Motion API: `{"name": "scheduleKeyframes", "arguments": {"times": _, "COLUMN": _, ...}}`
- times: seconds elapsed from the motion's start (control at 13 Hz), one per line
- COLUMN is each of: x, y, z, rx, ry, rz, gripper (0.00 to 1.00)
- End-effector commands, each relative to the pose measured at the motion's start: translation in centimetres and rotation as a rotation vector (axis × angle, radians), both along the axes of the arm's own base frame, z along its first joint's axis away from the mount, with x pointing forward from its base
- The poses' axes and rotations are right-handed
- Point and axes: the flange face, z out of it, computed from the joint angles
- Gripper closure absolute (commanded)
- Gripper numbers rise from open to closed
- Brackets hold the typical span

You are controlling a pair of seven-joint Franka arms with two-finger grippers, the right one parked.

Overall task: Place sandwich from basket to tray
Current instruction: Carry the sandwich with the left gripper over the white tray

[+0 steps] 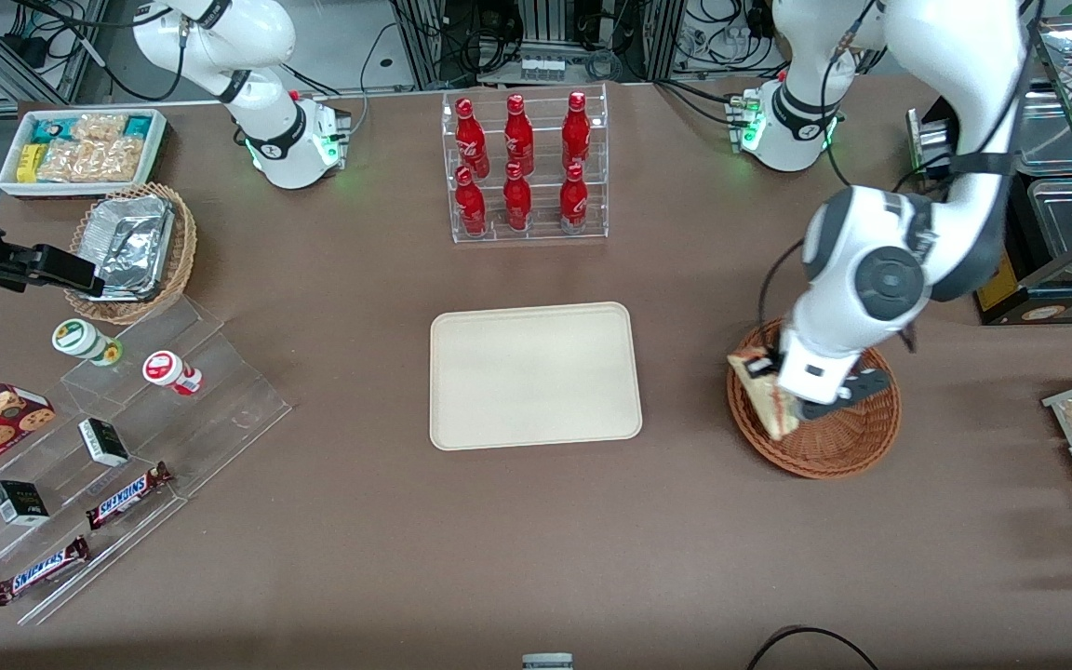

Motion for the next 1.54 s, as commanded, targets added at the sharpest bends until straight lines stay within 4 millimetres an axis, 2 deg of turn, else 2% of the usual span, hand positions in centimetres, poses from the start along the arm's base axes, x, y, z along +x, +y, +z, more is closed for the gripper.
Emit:
{"name": "scheduleKeyframes", "arguments": {"times": 0.0, "x": -0.8, "y": -5.0, "z": -0.7, "rx": -0.001, "ry": 0.015, "rz": -0.081, "gripper": 1.0}}
{"name": "scheduleKeyframes", "arguments": {"times": 0.15, "x": -0.4, "y": -9.9, "z": -1.4, "rx": -0.006, "ry": 0.009, "rz": -0.149, "gripper": 1.0}}
{"name": "scheduleKeyframes", "arguments": {"times": 0.38, "x": -0.3, "y": -16.0, "z": -1.9, "rx": 0.0, "ry": 0.034, "rz": -0.218, "gripper": 1.0}}
{"name": "scheduleKeyframes", "arguments": {"times": 0.46, "x": -0.8, "y": -18.2, "z": -2.5, "rx": -0.001, "ry": 0.032, "rz": -0.23, "gripper": 1.0}}
{"name": "scheduleKeyframes", "arguments": {"times": 0.69, "x": -2.1, "y": -23.3, "z": -3.9, "rx": 0.0, "ry": 0.019, "rz": -0.211, "gripper": 1.0}}
{"name": "scheduleKeyframes", "arguments": {"times": 1.08, "x": -4.4, "y": -30.0, "z": -6.8, "rx": -0.003, "ry": 0.009, "rz": -0.22, "gripper": 1.0}}
{"name": "scheduleKeyframes", "arguments": {"times": 1.31, "x": -6.0, "y": -32.2, "z": -8.0, "rx": -0.01, "ry": -0.003, "rz": -0.223, "gripper": 1.0}}
{"name": "scheduleKeyframes", "arguments": {"times": 1.46, "x": -6.2, "y": -32.8, "z": -9.0, "rx": -0.02, "ry": -0.019, "rz": -0.204, "gripper": 1.0}}
